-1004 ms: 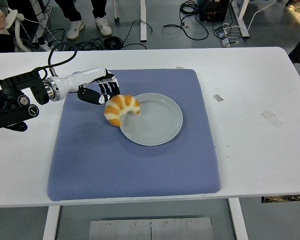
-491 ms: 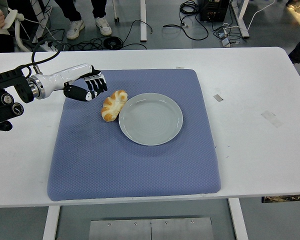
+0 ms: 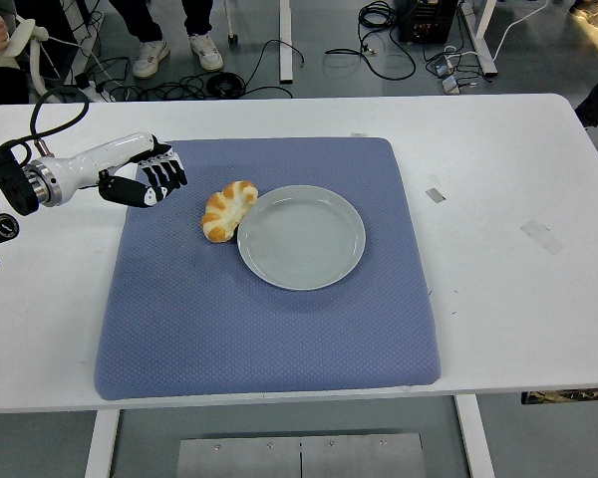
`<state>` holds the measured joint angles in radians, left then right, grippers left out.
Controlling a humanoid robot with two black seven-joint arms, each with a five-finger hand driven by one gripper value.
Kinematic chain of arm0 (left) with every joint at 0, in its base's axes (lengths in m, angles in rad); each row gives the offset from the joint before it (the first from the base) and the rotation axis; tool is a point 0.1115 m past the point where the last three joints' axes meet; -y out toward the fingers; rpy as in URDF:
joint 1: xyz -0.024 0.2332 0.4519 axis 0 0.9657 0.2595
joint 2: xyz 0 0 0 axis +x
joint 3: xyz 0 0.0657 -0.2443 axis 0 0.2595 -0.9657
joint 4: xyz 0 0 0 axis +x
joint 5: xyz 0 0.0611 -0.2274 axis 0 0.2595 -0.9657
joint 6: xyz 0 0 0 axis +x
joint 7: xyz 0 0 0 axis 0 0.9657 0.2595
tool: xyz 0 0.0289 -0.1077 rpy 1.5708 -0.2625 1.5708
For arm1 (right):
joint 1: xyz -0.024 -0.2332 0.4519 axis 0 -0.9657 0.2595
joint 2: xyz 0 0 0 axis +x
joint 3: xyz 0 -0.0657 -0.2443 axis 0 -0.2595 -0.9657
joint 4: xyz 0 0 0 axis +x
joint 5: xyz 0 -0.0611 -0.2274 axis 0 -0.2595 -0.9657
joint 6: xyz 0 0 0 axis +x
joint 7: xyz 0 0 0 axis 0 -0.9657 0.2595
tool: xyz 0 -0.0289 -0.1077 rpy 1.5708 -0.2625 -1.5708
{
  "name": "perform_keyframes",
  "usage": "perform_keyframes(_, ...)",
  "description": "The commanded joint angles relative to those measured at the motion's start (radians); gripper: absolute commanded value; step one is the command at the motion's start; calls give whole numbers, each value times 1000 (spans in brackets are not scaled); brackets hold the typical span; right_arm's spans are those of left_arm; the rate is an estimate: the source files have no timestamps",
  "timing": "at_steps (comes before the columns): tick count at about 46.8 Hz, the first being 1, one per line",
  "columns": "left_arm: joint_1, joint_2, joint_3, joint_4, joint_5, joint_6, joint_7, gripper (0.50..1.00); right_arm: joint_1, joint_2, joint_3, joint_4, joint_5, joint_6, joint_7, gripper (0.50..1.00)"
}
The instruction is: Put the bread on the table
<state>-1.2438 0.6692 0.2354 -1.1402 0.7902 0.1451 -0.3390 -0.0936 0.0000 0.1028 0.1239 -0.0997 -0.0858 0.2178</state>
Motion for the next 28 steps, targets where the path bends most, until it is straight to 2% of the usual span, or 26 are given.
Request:
perform_keyframes(1, -9, -7, -7, -12, 0, -1, 2, 775, 0, 0, 0, 0, 0, 0, 0, 1000)
perform_keyframes(6, -14, -26, -11, -15, -2, -2, 3, 843, 0, 0, 0, 0, 0, 0, 0, 1000)
perform_keyframes(12, -11, -53, -25, -16, -42, -5, 6, 961, 0, 0, 0, 0, 0, 0, 0, 1000)
perform_keyframes(28, 1, -60, -22, -20, -60, -6, 9, 965, 0, 0, 0, 0, 0, 0, 0, 1000)
